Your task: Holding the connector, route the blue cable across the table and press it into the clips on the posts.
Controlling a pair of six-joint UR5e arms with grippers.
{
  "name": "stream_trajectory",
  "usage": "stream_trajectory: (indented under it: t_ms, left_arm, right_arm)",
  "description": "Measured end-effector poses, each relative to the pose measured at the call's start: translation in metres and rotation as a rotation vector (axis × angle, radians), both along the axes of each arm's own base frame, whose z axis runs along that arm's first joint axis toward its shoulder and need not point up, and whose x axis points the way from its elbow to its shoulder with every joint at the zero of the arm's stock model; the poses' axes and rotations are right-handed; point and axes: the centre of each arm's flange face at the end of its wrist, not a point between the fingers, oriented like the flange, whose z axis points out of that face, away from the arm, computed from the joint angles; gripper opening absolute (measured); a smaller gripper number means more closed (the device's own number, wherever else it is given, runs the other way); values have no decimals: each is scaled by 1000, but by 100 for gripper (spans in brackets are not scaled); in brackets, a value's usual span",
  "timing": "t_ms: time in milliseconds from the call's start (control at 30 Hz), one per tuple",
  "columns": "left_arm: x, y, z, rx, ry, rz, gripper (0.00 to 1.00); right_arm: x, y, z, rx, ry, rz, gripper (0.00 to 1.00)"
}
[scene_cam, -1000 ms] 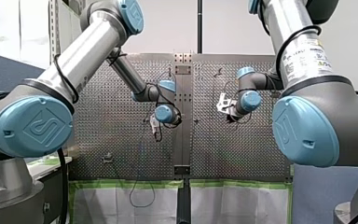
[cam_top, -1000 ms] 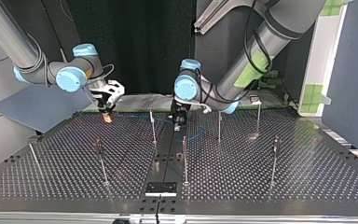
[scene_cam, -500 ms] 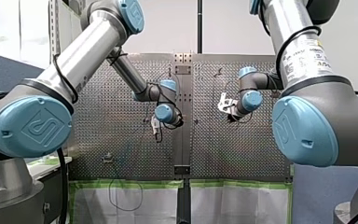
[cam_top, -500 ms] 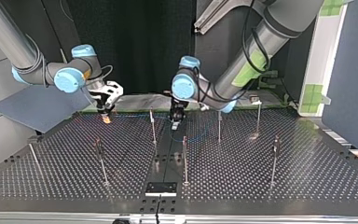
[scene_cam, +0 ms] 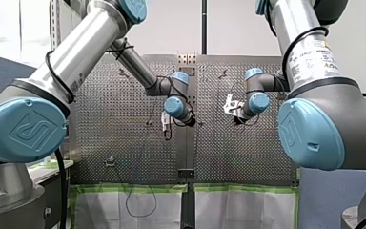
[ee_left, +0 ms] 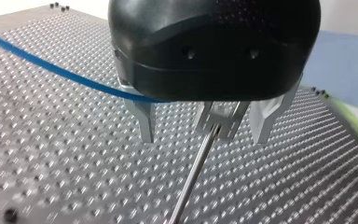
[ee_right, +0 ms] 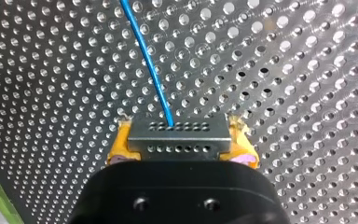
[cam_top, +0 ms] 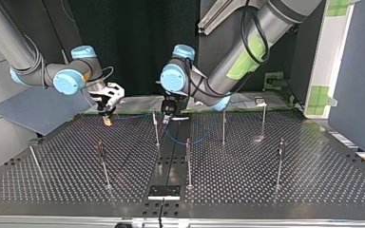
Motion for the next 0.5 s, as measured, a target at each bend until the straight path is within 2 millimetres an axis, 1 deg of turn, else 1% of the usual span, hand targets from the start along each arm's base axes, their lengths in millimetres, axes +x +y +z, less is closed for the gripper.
stream_trajectory:
  t_ms: [167,333,500]
  left_arm:
    - [-28,-18,-2,41,35,-3,100]
    - [-52,-33,-2,73,62,-13,100]
    - [-71,-48,2,68,59,-22,100]
  right_arm:
    - [-5,-3,0,1,0,-7,0]
    - [-9,-5,3,-3,-1,-14,0]
    - [-12,-6,15,-18,-10,-21,0]
